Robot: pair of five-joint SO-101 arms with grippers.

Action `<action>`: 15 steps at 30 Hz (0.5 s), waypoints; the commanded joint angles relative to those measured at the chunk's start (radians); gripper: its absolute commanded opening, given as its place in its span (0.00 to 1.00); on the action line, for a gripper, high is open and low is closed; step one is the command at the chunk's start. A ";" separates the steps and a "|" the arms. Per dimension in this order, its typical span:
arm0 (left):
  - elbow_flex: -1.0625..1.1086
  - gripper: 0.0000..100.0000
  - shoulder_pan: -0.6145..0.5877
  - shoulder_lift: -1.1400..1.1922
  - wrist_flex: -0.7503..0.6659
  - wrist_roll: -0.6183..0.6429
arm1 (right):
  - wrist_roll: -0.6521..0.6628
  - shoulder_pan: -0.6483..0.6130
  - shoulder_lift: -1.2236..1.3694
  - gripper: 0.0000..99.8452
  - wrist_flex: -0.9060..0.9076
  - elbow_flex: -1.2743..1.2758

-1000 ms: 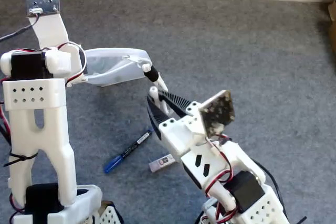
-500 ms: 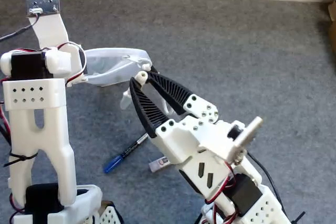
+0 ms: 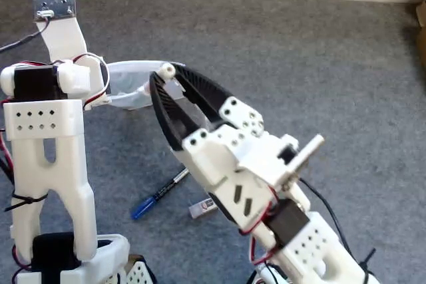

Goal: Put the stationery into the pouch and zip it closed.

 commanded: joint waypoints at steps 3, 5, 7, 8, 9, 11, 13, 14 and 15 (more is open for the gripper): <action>0.022 0.01 -0.012 0.019 -0.012 0.009 | -0.008 0.038 0.137 0.00 -0.124 -0.137; 0.022 0.01 -0.012 0.019 -0.012 0.009 | -0.008 0.056 0.170 0.00 -0.160 -0.143; 0.022 0.01 -0.012 0.021 -0.012 0.009 | -0.009 0.077 0.193 0.00 -0.179 -0.142; 0.022 0.01 -0.012 0.021 -0.012 0.009 | -0.009 0.082 0.205 0.00 -0.180 -0.142; 0.022 0.01 -0.012 0.021 -0.012 0.009 | -0.009 0.082 0.216 0.00 -0.179 -0.142; 0.022 0.01 -0.012 0.021 -0.012 0.009 | -0.009 0.081 0.237 0.00 -0.179 -0.142; 0.022 0.01 -0.012 0.021 -0.012 0.009 | -0.009 0.081 0.257 0.00 -0.173 -0.142; 0.022 0.01 -0.013 0.021 -0.012 0.009 | -0.009 0.081 0.266 0.00 -0.173 -0.142; 0.022 0.01 -0.015 0.021 -0.012 0.009 | -0.009 0.081 0.274 0.00 -0.171 -0.142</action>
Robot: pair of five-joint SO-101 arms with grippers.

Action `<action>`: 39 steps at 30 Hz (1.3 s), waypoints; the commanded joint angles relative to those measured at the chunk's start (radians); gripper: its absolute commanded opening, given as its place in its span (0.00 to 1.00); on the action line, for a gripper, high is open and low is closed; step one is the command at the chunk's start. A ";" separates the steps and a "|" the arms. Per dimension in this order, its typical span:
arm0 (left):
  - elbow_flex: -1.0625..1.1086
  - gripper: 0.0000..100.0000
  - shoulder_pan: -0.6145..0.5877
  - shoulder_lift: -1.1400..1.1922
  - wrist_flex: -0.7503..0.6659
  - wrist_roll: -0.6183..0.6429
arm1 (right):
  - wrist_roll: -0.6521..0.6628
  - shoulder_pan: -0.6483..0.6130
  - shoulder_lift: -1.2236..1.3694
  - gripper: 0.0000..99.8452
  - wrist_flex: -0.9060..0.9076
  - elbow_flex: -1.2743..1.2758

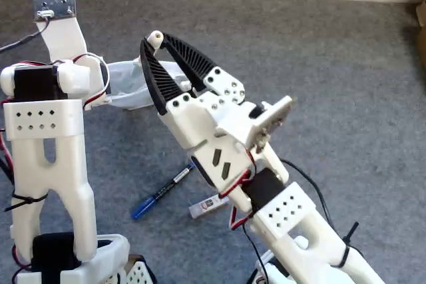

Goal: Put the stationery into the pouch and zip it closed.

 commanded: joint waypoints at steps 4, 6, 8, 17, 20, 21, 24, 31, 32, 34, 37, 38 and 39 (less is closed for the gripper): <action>0.022 0.01 -0.016 0.019 -0.011 0.008 | -0.009 0.015 0.033 0.01 -0.021 -0.071; 0.022 0.01 -0.016 0.019 -0.011 0.008 | -0.009 0.015 0.047 0.01 -0.019 -0.071; 0.022 0.01 -0.016 0.019 -0.011 0.008 | -0.009 0.015 0.056 0.01 0.031 -0.077; 0.022 0.01 -0.016 0.019 -0.008 0.008 | -0.014 0.010 0.050 0.05 0.314 -0.180; 0.022 0.01 -0.016 0.019 -0.008 0.008 | -0.015 0.010 0.053 0.14 0.357 -0.182; 0.022 0.01 -0.016 0.019 -0.008 0.008 | -0.015 0.010 0.054 0.16 0.367 -0.182; 0.022 0.01 -0.016 0.019 -0.008 0.008 | -0.015 0.010 0.050 0.16 0.380 -0.183; 0.022 0.01 -0.016 0.019 -0.008 0.008 | -0.011 0.015 0.050 0.16 0.380 -0.183; 0.022 0.01 -0.016 0.019 -0.008 0.008 | -0.011 0.015 0.050 0.16 0.380 -0.183; 0.022 0.01 -0.016 0.019 -0.008 0.008 | -0.011 0.016 0.048 0.16 0.380 -0.183; 0.022 0.01 -0.016 0.019 -0.008 0.008 | -0.009 0.016 0.048 0.16 0.381 -0.183; 0.022 0.01 -0.016 0.019 -0.008 0.008 | -0.009 0.016 0.048 0.16 0.381 -0.183; 0.022 0.01 -0.016 0.019 -0.008 0.008 | -0.009 0.016 0.048 0.16 0.381 -0.183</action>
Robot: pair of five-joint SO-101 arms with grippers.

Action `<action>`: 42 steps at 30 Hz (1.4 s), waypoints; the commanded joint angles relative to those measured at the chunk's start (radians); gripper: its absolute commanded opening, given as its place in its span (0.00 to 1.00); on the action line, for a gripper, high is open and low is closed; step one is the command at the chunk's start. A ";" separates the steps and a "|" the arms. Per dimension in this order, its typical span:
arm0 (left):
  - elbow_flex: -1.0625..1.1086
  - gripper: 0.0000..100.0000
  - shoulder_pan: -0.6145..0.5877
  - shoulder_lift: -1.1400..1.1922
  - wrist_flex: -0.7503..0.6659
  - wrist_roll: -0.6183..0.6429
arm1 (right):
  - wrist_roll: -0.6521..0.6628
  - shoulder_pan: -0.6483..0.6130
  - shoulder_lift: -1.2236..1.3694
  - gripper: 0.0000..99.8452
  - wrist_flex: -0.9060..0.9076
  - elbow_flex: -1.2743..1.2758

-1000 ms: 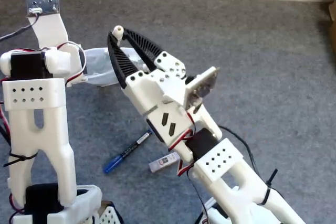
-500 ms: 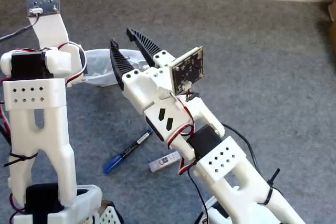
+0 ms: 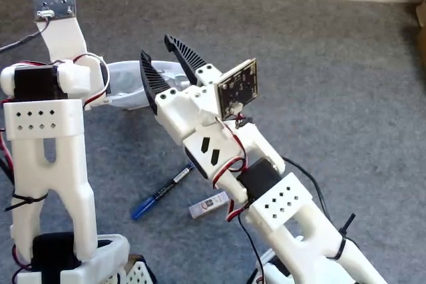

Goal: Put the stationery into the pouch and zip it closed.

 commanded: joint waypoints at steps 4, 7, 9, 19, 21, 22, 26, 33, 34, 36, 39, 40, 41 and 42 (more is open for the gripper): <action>0.022 0.01 -0.016 0.019 -0.008 0.008 | -0.003 0.015 -0.016 0.16 0.097 -0.119; 0.022 0.01 -0.018 0.019 -0.008 0.008 | -0.008 0.015 -0.016 0.16 0.288 -0.220; 0.022 0.01 -0.018 0.019 -0.008 0.008 | -0.009 0.015 -0.016 0.16 0.417 -0.292; 0.022 0.01 -0.018 0.022 -0.011 0.008 | -0.009 0.007 -0.015 0.16 0.905 -0.587; 0.022 0.01 -0.018 0.022 -0.012 0.008 | -0.009 0.007 -0.015 0.16 1.000 -0.630; 0.022 0.01 -0.018 0.024 -0.012 0.008 | -0.009 0.007 -0.015 0.16 1.047 -0.647; 0.022 0.01 -0.018 0.024 -0.012 0.008 | -0.098 0.007 -0.007 0.16 1.184 -0.633; 0.022 0.01 -0.018 0.025 -0.012 0.008 | -0.247 0.007 -0.016 0.16 1.270 -0.455; 0.022 0.01 -0.018 0.025 -0.012 0.008 | -0.270 0.007 -0.016 0.16 1.270 -0.426; 0.022 0.01 -0.018 0.025 -0.012 0.008 | -0.308 0.007 -0.016 0.16 1.268 -0.375; 0.022 0.01 -0.018 0.025 -0.012 0.008 | -0.365 0.007 -0.013 0.16 1.256 -0.318; 0.022 0.01 -0.018 0.025 -0.012 0.008 | -0.384 0.007 -0.013 0.16 1.237 -0.297; 0.022 0.01 -0.018 0.025 -0.014 0.008 | -0.402 0.007 -0.010 0.16 1.218 -0.272; 0.022 0.01 -0.018 0.025 -0.014 0.008 | -0.417 0.007 -0.005 0.16 1.196 -0.248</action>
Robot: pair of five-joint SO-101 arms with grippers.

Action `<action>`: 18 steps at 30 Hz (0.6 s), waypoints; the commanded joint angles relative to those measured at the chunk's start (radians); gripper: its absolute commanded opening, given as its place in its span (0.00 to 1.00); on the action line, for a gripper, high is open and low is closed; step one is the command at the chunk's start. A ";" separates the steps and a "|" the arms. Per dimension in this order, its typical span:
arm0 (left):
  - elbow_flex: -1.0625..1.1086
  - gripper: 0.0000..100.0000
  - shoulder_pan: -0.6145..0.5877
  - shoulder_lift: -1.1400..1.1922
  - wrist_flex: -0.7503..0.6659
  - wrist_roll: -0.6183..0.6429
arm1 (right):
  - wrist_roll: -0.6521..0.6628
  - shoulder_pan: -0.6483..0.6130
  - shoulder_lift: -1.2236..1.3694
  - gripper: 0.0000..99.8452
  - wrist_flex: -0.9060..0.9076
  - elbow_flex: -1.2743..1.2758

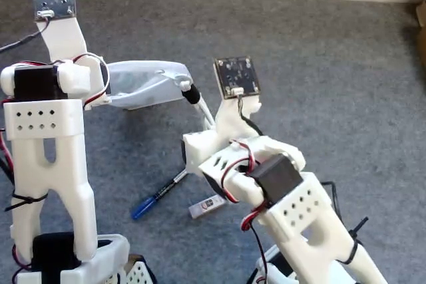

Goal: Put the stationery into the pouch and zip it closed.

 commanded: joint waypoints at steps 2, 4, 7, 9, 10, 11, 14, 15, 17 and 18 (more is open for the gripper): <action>0.022 0.01 -0.019 0.025 -0.014 0.009 | -0.078 0.001 -0.002 0.16 -0.110 0.085; 0.022 0.01 -0.033 0.025 -0.014 0.012 | -0.098 -0.021 -0.002 0.16 -0.160 0.150; 0.024 0.01 -0.050 0.025 -0.023 0.014 | -0.120 -0.058 -0.002 0.16 -0.229 0.236; 0.024 0.01 -0.050 0.025 -0.026 0.014 | -0.132 -0.077 -0.001 0.16 -0.277 0.283; 0.024 0.01 -0.050 0.025 -0.026 0.014 | -0.138 -0.084 0.001 0.16 -0.298 0.303; 0.024 0.01 -0.050 0.025 -0.026 0.014 | -0.146 -0.085 0.013 0.16 -0.315 0.315; 0.024 0.01 -0.050 0.025 -0.026 0.014 | -0.181 -0.084 0.101 0.16 -0.332 0.332; 0.024 0.01 -0.050 0.025 -0.026 0.014 | -0.190 -0.084 0.147 0.16 -0.332 0.332; 0.024 0.01 -0.050 0.025 -0.025 0.014 | -0.209 -0.084 0.234 0.16 -0.337 0.328; 0.024 0.01 -0.050 0.025 -0.025 0.014 | -0.215 -0.084 0.271 0.16 -0.351 0.311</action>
